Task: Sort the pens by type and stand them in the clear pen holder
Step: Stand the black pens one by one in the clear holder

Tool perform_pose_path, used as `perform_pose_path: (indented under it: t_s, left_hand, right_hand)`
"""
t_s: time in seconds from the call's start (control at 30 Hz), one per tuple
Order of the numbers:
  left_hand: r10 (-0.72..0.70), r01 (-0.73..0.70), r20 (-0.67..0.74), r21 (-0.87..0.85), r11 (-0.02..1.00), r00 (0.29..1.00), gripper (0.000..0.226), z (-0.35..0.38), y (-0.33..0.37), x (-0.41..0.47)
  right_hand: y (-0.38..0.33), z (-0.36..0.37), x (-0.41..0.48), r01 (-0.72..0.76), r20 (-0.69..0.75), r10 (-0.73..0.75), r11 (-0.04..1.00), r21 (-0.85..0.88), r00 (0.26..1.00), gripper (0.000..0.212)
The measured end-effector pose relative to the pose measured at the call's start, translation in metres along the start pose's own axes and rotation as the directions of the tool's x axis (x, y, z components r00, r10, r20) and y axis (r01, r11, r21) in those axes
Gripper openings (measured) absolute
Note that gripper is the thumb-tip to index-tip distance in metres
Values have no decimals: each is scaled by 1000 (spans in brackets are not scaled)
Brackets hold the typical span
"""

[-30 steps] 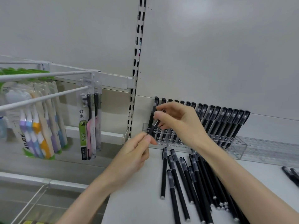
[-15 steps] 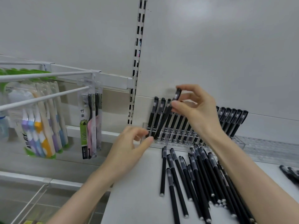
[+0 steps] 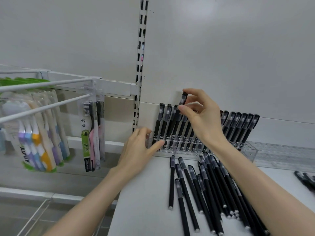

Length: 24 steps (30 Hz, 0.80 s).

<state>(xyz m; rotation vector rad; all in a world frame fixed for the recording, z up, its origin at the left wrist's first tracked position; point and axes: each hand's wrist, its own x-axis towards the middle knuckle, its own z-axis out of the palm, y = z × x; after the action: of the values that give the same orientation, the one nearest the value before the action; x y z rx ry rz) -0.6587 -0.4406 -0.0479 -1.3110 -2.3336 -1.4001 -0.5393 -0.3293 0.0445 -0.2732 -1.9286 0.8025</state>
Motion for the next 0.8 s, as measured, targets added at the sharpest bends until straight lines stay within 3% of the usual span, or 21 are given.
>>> perform_pose_path:
  t_s: [0.23,0.47,0.8]
  left_hand:
    - [24,-24,-4,8,1000,1000,45,0,-2,2]
    - [25,-25,2,40,999,1000,43,-2,0,2]
    - [22,-24,21,113,993,1000,46,-7,3,4]
  right_hand:
    - [10,3,-6,-19,94,27,996,-90,995,30]
    - [5,-2,5,-63,173,72,996,-55,982,26]
    - [7,-2,7,-81,193,114,982,-171,974,27]
